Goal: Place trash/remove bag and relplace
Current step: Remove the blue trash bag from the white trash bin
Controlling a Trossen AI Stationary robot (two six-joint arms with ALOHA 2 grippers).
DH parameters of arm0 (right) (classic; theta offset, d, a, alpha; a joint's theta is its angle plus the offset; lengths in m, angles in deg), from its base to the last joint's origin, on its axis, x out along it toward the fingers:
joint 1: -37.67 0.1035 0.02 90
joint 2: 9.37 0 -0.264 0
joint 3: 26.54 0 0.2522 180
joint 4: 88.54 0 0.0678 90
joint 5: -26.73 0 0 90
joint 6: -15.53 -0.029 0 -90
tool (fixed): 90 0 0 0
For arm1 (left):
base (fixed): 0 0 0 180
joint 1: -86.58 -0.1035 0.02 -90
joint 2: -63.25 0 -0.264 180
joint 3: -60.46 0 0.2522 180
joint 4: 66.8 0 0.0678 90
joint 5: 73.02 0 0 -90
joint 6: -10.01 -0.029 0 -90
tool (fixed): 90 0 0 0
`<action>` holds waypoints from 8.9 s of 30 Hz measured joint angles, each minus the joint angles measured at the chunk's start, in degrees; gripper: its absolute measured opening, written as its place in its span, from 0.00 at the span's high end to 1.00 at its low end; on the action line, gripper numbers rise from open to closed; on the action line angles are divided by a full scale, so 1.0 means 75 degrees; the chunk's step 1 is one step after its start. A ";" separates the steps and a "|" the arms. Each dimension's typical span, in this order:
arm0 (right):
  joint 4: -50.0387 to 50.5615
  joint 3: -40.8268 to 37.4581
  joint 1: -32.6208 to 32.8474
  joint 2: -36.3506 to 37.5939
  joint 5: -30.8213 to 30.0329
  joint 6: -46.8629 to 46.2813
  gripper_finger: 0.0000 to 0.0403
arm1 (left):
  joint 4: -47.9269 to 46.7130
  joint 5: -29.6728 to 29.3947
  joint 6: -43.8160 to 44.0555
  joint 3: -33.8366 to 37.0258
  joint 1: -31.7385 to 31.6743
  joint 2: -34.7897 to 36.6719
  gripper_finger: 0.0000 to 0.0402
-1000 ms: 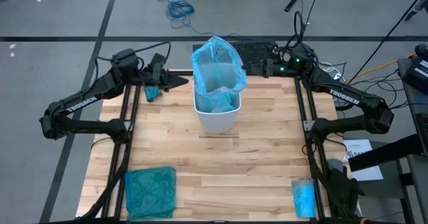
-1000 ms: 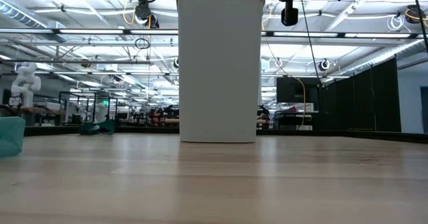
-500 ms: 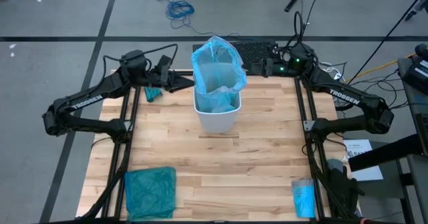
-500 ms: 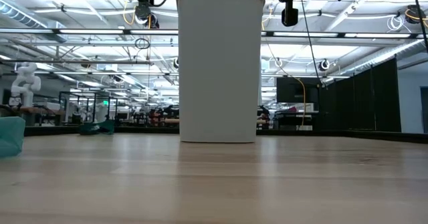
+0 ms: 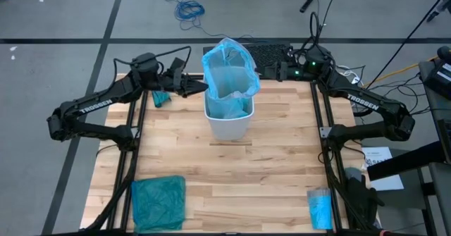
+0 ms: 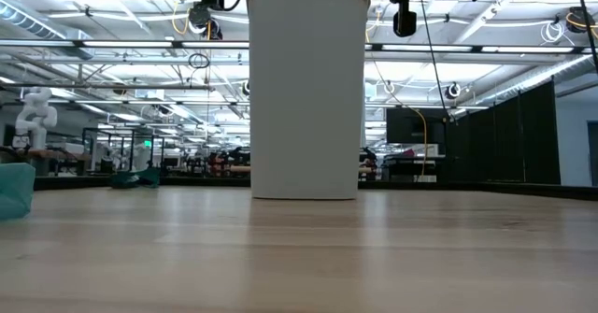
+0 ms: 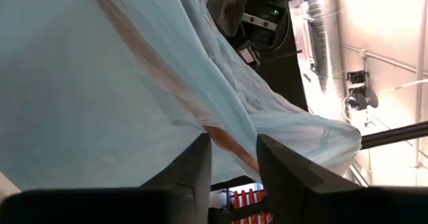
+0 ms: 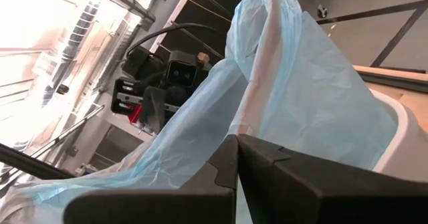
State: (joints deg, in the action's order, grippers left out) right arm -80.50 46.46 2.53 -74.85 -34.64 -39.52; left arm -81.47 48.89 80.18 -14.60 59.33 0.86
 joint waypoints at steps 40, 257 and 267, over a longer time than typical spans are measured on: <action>-0.3619 0.0087 0.0001 0.0015 0.0887 -0.0988 1.00 | 0.3054 0.0118 0.0207 -0.0425 -0.0708 0.0201 1.00; -0.0441 0.6793 0.0599 -0.3812 0.2805 0.0680 1.00 | 0.3282 0.3023 -0.0600 -0.6595 -0.0412 -0.4416 0.34; -0.1307 0.6808 0.0601 -0.3806 0.3035 0.0223 1.00 | 0.2155 0.2950 -0.0786 -0.6591 -0.0657 -0.4369 0.33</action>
State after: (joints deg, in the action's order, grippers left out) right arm -90.30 97.52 7.03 -103.39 -11.88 -37.85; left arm -65.31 71.01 74.29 -64.03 54.41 -31.91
